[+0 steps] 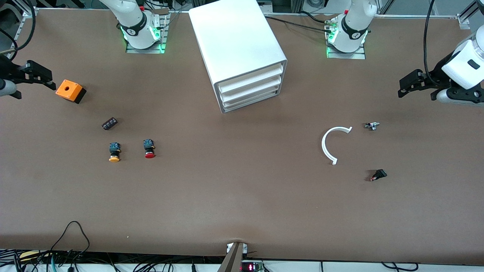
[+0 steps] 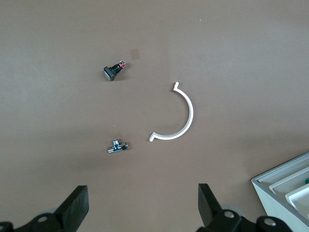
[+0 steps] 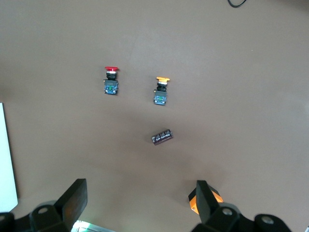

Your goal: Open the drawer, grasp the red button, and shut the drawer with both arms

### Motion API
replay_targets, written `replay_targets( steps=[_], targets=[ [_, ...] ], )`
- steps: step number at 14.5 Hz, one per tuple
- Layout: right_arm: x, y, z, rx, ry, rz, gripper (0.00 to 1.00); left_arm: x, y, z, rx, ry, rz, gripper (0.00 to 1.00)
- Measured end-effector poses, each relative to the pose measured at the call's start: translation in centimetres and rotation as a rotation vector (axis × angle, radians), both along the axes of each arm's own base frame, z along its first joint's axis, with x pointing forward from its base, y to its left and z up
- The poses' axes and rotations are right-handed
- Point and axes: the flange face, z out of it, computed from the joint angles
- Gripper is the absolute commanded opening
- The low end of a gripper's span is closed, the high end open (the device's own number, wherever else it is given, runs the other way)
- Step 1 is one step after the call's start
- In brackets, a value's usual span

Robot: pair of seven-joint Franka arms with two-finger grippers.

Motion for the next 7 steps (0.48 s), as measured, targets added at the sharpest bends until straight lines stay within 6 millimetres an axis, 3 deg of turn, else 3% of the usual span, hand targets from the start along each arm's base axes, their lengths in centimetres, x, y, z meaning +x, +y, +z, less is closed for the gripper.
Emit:
replay_targets(
  steps=[7],
  targets=[
    [-0.35,0.0,-0.3,0.002,0.033,-0.001,1.0,-0.01,-0.09,0.0,0.0,0.0,-0.001,1.0]
  ],
)
